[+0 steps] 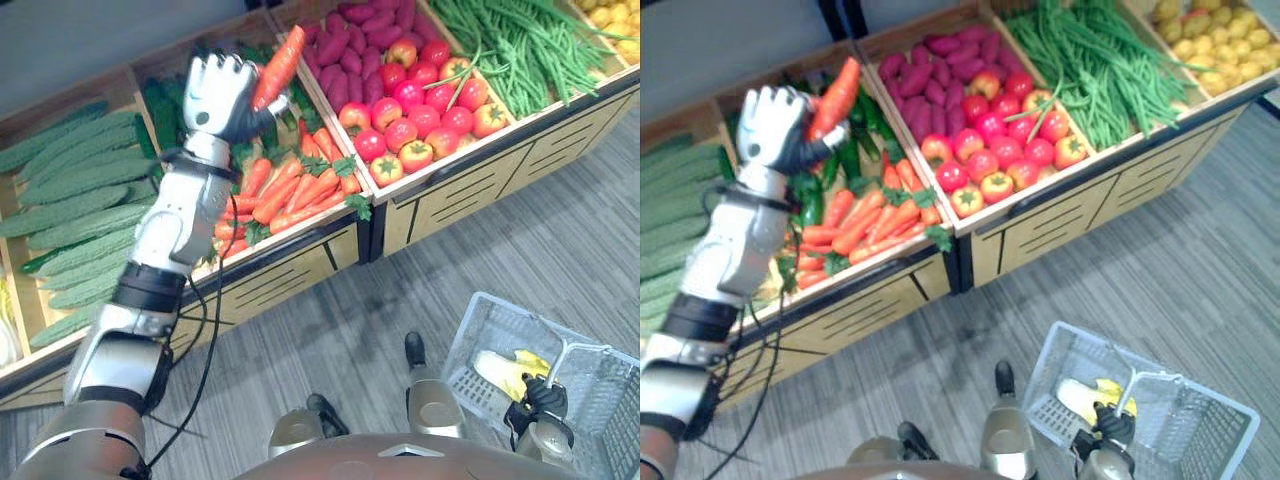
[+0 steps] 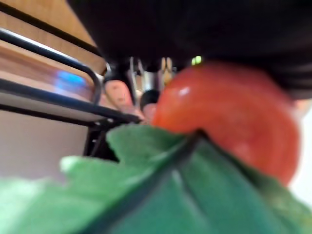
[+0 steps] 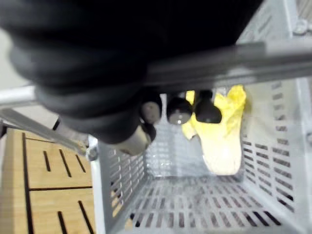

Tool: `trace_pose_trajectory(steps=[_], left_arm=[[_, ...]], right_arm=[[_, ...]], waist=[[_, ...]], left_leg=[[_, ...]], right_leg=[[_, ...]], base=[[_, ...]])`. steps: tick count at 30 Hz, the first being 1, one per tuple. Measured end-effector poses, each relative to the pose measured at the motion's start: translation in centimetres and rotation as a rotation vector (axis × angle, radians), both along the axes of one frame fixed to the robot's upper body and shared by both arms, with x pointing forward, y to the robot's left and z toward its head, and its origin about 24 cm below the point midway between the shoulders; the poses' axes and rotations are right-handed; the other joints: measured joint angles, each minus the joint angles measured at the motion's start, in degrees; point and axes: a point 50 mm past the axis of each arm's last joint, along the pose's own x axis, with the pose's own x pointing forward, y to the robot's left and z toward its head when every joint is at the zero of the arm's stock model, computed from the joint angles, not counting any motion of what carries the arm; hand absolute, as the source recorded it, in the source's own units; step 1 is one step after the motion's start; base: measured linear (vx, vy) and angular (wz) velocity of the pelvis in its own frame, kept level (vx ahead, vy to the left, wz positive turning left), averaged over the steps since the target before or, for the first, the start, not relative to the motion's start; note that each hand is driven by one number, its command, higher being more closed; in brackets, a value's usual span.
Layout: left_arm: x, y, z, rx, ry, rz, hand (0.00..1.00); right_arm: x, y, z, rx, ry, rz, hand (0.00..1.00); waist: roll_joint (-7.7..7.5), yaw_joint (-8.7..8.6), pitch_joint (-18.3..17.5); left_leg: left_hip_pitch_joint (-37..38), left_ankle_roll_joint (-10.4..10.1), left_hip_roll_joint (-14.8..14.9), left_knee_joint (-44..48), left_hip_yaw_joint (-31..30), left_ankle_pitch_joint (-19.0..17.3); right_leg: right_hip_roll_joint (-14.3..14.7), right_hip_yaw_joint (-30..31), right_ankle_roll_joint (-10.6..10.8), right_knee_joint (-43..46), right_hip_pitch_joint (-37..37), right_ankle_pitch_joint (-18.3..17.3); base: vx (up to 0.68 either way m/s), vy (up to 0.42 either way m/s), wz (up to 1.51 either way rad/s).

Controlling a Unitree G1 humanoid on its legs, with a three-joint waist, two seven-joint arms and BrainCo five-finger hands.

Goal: Pick vegetable in the basket

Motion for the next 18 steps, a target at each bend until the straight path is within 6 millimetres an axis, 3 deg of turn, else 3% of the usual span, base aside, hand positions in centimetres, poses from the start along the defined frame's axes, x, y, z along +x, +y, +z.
trace_pose_trajectory(steps=[1,2,3,4,6,7,8,9,10,11,12,14,15,16,17,18], left_arm=[[-0.5,-0.2,-0.9,-0.027,0.038,-0.016,1.0],[-1.6,-0.6,-2.9,-0.099,0.12,-0.037,1.0],[-2.1,-0.9,-3.9,-0.141,0.162,-0.044,1.0],[-2.8,-1.6,-5.6,-0.221,0.235,-0.055,1.0],[-3.7,-3.3,-7.7,-0.341,0.339,-0.094,1.0],[-4.1,-4.5,-8.9,-0.388,0.406,-0.123,1.0],[-4.2,-5.6,-10.1,-0.421,0.473,-0.153,1.0],[-4.3,-6.1,-10.7,-0.441,0.51,-0.167,1.0],[-4.6,-7.0,-12.0,-0.483,0.577,-0.18,1.0],[-4.9,-7.7,-13.1,-0.506,0.643,-0.195,1.0],[-5.1,-8.1,-13.7,-0.502,0.674,-0.2,1.0],[-6.3,-8.7,-15.7,-0.515,0.762,-0.189,1.0],[-6.6,-8.8,-15.9,-0.521,0.772,-0.186,1.0],[-6.9,-8.8,-16.2,-0.529,0.782,-0.181,1.0],[-7.1,-8.7,-16.3,-0.531,0.786,-0.174,1.0],[-7.1,-8.7,-16.4,-0.534,0.788,-0.173,1.0]], right_arm=[[0.7,0.5,0.3,-0.003,-0.02,0.034,1.0],[1.5,1.1,0.8,-0.014,-0.04,0.08,1.0],[2.0,1.6,1.1,-0.028,-0.049,0.122,1.0],[3.1,2.6,2.0,-0.045,-0.088,0.201,1.0],[3.9,4.0,2.9,-0.038,-0.14,0.276,1.0],[4.4,4.7,3.3,-0.033,-0.164,0.315,1.0],[4.7,5.2,3.6,-0.029,-0.179,0.345,1.0],[4.7,5.5,3.7,-0.029,-0.185,0.36,1.0],[5.2,6.6,4.1,-0.024,-0.205,0.404,1.0],[5.6,7.5,4.4,-0.019,-0.22,0.452,1.0],[5.7,8.0,4.4,-0.017,-0.222,0.481,1.0],[6.3,10.5,4.6,0.004,-0.233,0.611,1.0],[6.4,11.1,4.7,0.01,-0.239,0.64,1.0],[6.5,12.0,4.8,0.026,-0.247,0.688,1.0],[6.4,12.8,4.7,0.048,-0.248,0.724,1.0],[6.4,13.1,4.7,0.055,-0.249,0.743,1.0]], waist=[[-0.59,0.41,-0.3],[-1.53,0.76,-0.8],[-1.87,0.85,-1.1],[-1.43,0.68,-1.0],[-0.77,0.56,-1.1],[-0.32,0.64,-1.2],[0.09,0.73,-1.2],[0.26,0.75,-1.2],[0.4,0.89,-1.3],[0.42,1.8,-1.2],[0.41,2.58,-1.2],[0.17,4.07,-0.7],[0.11,4.3,-0.6],[0.07,5.3,-0.5],[0.73,6.0,-0.6],[1.02,6.09,-0.6]], left_leg=[[1.0,-0.1,-0.2,0.0,2.1,-0.1],[3.2,-0.9,0.0,0.5,5.8,-0.6],[3.9,-1.2,0.5,1.2,7.3,-0.7],[5.2,-1.3,2.4,3.6,9.8,-0.8],[5.8,-1.2,7.0,11.1,11.3,-0.8],[5.7,0.9,11.4,18.5,11.0,0.4],[4.3,6.5,16.0,26.9,8.3,3.9],[2.6,9.6,17.6,30.9,4.5,6.6],[-1.9,6.9,15.7,35.3,-7.5,2.4],[-6.4,5.1,10.2,36.6,-18.0,-2.2],[-8.1,5.0,7.2,36.3,-21.9,-4.3],[-12.9,5.4,-3.6,29.5,-33.8,-9.7],[-14.0,4.9,-6.2,26.7,-37.0,-10.1],[-15.8,3.5,-10.6,19.2,-44.4,-9.9],[-16.5,1.9,-12.2,12.3,-49.8,-7.5],[-16.7,2.2,-11.6,9.7,-50.8,-5.4]], right_leg=[[-2.0,-4.6,-0.7,2.3,-0.5,-0.1],[-3.5,-9.0,0.0,4.3,-0.3,1.3],[-3.1,-8.8,1.1,4.1,-0.4,3.1],[-0.5,-6.1,2.9,3.5,-0.6,3.8],[3.1,-2.5,2.3,3.4,-1.3,2.2],[5.9,0.6,1.4,3.0,-1.3,1.3],[8.8,3.3,0.2,1.6,-0.3,0.5],[10.2,4.7,-0.2,0.5,0.5,0.5],[11.8,8.4,-1.3,-1.0,1.3,0.9],[13.5,13.0,-1.9,-2.3,1.8,0.9],[14.3,15.4,-2.2,-3.0,2.2,1.0],[16.1,23.9,-2.6,-4.2,4.8,1.1],[16.3,25.7,-2.5,-4.2,5.1,1.0],[16.8,29.7,-2.2,-4.1,5.4,0.8],[18.0,32.0,-1.8,-4.3,5.7,0.8],[19.0,33.2,-1.4,-4.3,5.9,0.5]], base=[[0.1,0.029,-1.74],[0.11,-0.019,-1.42],[0.16,-0.105,-1.64],[0.18,-0.179,-1.44],[0.19,-0.224,-1.4],[0.23,-0.326,-1.47],[0.23,-0.32,-1.44],[0.24,-0.24,-1.46],[0.23,-0.084,-1.69],[0.23,-0.039,-1.89],[0.19,-0.001,-2.18],[0.2,0.032,-2.14],[0.25,0.047,-1.95],[0.2,0.067,-1.87],[0.14,0.088,-1.77],[0.13,0.152,-1.55]])
